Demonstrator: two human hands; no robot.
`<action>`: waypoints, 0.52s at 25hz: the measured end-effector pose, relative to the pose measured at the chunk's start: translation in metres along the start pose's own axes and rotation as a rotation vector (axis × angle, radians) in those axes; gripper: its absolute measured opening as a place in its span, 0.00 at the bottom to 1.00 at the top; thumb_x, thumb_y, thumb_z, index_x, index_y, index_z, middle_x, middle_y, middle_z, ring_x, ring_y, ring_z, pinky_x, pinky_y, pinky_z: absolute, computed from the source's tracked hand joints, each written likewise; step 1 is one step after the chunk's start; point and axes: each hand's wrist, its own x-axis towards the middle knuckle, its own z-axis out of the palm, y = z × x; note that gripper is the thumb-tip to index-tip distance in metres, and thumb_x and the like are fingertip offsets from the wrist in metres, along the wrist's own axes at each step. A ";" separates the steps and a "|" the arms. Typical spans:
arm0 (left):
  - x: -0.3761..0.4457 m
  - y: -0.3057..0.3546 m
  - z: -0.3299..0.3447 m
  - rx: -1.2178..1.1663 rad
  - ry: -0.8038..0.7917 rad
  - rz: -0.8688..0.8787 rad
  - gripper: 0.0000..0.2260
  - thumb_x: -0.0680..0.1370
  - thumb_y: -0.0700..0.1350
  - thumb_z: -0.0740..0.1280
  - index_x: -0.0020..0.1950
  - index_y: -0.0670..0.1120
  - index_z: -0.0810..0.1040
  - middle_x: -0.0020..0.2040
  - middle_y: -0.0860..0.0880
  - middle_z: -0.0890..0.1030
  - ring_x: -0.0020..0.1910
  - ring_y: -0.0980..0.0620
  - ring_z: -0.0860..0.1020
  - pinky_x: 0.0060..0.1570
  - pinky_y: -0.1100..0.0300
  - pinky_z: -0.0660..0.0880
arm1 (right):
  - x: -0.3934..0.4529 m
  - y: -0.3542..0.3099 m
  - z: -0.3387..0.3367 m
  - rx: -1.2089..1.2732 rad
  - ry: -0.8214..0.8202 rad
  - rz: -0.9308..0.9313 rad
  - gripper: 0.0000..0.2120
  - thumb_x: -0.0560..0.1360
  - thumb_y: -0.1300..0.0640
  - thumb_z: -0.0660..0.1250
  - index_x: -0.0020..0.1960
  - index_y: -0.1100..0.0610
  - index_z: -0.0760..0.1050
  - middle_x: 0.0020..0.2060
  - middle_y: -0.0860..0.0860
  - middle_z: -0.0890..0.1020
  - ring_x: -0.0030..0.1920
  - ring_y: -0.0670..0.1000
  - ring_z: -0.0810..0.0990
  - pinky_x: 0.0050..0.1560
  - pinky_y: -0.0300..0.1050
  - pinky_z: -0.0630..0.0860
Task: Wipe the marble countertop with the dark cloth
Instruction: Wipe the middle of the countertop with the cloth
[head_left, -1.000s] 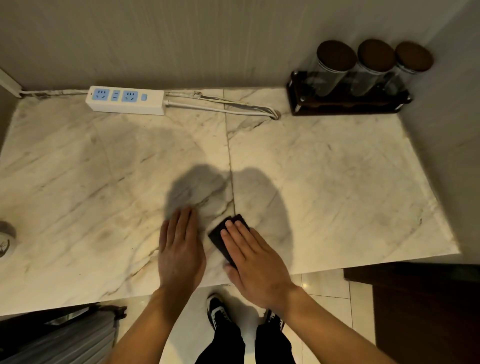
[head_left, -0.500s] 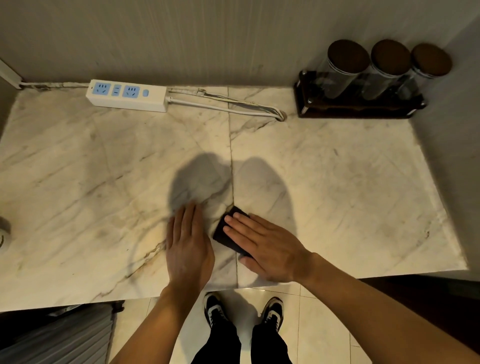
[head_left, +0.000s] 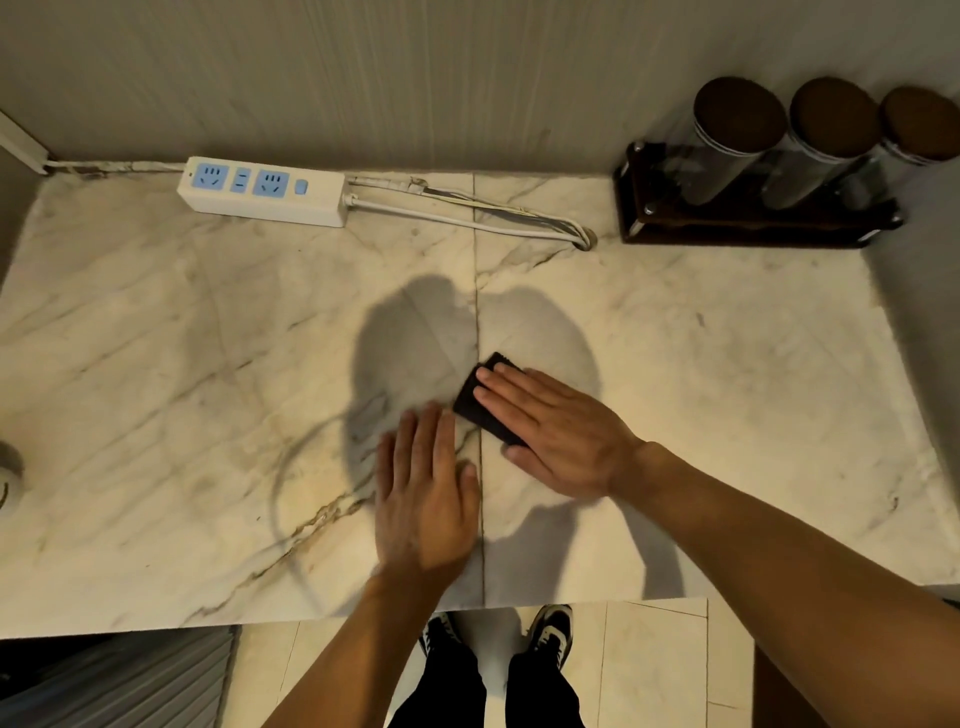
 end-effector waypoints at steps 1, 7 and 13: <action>0.000 0.000 0.001 0.021 -0.010 0.002 0.24 0.79 0.50 0.55 0.74 0.42 0.65 0.74 0.42 0.67 0.74 0.43 0.61 0.73 0.45 0.54 | 0.005 0.005 -0.001 -0.002 -0.002 0.014 0.30 0.80 0.47 0.53 0.78 0.59 0.51 0.77 0.55 0.53 0.77 0.52 0.48 0.75 0.52 0.54; 0.002 0.002 0.002 0.143 -0.051 0.009 0.25 0.78 0.52 0.58 0.74 0.44 0.64 0.75 0.43 0.64 0.76 0.44 0.57 0.73 0.45 0.51 | 0.033 0.034 -0.011 -0.014 -0.028 0.085 0.31 0.80 0.46 0.51 0.78 0.59 0.49 0.78 0.55 0.51 0.77 0.53 0.48 0.75 0.51 0.51; 0.004 0.003 -0.001 0.145 -0.021 0.012 0.26 0.76 0.52 0.59 0.72 0.43 0.69 0.73 0.42 0.68 0.74 0.41 0.62 0.71 0.42 0.57 | 0.061 0.057 -0.020 0.001 -0.022 0.172 0.31 0.80 0.44 0.47 0.78 0.55 0.42 0.78 0.54 0.47 0.77 0.52 0.44 0.76 0.49 0.45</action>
